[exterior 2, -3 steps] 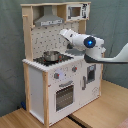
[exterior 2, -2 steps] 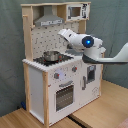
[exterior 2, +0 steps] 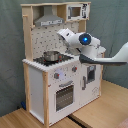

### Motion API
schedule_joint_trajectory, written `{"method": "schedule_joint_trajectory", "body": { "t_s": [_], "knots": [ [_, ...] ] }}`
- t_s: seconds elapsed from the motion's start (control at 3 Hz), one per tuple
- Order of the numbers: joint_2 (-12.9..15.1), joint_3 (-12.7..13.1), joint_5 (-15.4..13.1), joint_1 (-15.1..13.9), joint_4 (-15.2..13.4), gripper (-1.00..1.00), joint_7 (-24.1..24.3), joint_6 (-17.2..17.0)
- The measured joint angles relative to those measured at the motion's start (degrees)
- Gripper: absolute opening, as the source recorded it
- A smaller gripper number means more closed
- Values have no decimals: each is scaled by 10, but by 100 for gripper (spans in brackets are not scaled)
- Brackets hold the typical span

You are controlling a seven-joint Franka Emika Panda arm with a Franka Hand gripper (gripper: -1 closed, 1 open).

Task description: Play with the kitchen

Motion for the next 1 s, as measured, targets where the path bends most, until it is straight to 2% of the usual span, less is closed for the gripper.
{"method": "schedule_joint_trajectory", "body": {
  "t_s": [0.67,1.0],
  "knots": [
    [0,19,92,-15,41,100,16,-64],
    [0,24,148,-25,56,100,23,-99]
  ]
}}
